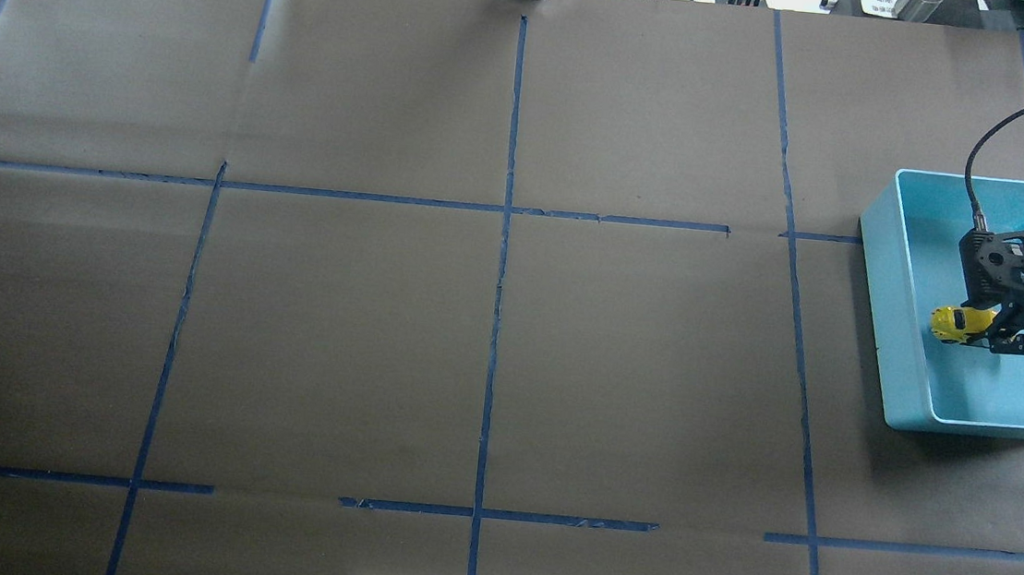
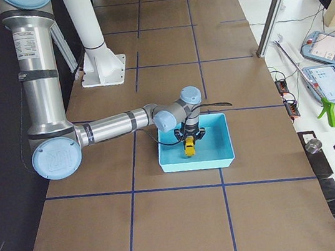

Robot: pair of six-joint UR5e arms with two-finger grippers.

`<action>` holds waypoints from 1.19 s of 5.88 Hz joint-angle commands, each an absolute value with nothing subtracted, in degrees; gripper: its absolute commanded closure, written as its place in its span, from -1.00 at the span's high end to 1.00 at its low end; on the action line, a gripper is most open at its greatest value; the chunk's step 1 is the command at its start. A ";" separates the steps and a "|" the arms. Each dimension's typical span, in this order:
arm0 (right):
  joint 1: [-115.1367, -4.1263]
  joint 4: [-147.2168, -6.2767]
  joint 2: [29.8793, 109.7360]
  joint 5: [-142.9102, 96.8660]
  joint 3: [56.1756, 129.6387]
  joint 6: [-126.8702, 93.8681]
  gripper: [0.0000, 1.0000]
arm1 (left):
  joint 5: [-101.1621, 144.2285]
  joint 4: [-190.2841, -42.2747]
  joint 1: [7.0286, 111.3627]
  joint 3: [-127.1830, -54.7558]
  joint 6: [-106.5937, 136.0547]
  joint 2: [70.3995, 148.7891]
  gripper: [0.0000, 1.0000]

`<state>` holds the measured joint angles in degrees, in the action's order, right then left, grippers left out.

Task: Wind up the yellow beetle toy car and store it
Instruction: 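Lower the car into the blue bin and open the right gripper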

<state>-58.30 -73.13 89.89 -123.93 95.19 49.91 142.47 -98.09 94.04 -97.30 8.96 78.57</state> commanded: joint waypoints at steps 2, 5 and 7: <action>-58.36 -73.04 89.74 -124.01 95.18 50.10 1.00 | 142.38 -98.09 93.87 -97.29 8.96 78.57 1.00; -64.82 -75.39 89.73 -126.72 99.73 48.26 1.00 | 142.38 -98.09 93.96 -97.38 8.96 78.49 1.00; -73.00 -90.61 90.35 -128.41 108.23 39.15 1.00 | 142.38 -98.09 94.04 -97.38 8.96 78.40 1.00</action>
<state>-69.37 -83.20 89.99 -127.95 104.02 43.01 142.38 -98.08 94.01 -97.38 8.97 78.45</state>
